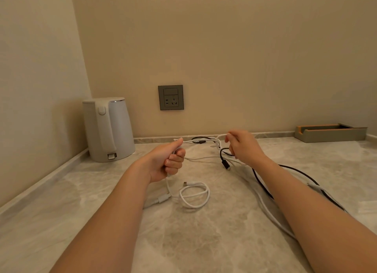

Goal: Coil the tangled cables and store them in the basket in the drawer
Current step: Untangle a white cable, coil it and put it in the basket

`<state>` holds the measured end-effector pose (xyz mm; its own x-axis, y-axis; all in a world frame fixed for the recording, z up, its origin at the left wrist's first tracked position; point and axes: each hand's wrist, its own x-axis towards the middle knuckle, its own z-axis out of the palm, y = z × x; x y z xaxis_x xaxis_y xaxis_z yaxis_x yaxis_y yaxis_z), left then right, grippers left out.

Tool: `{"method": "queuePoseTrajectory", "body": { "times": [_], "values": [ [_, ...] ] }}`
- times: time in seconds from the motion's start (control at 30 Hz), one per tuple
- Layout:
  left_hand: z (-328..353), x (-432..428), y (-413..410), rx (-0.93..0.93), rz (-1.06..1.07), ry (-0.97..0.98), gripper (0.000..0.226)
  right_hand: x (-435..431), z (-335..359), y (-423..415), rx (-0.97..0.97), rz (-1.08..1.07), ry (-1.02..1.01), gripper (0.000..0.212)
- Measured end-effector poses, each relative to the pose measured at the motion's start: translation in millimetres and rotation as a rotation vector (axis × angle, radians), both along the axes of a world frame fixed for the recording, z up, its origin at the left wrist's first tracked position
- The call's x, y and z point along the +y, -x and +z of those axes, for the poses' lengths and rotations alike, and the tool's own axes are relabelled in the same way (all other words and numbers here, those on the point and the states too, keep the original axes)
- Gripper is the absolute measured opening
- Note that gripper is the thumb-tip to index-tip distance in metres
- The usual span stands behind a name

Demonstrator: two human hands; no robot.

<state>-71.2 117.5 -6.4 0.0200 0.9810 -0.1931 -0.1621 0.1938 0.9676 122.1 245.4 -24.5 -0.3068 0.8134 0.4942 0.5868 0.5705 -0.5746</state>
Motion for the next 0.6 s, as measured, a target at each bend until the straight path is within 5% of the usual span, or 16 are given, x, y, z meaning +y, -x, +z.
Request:
{"method": "queuePoseTrajectory", "body": {
  "times": [0.27, 0.47, 0.6],
  "values": [
    [4.0, 0.9, -4.1, 0.007, 0.041, -0.057, 0.046, -0.2, 5.4, -3.5, 0.802, -0.040, 0.563, 0.030],
    [6.1, 1.2, -14.0, -0.004, 0.041, -0.121, 0.046, -2.9, 9.6, 1.0, 1.382, 0.090, 0.780, 0.019],
    [6.7, 0.4, -22.2, 0.110, 0.015, -0.167, 0.046, -8.0, 17.1, -1.8, 1.581, 0.196, 0.790, 0.026]
  ]
}}
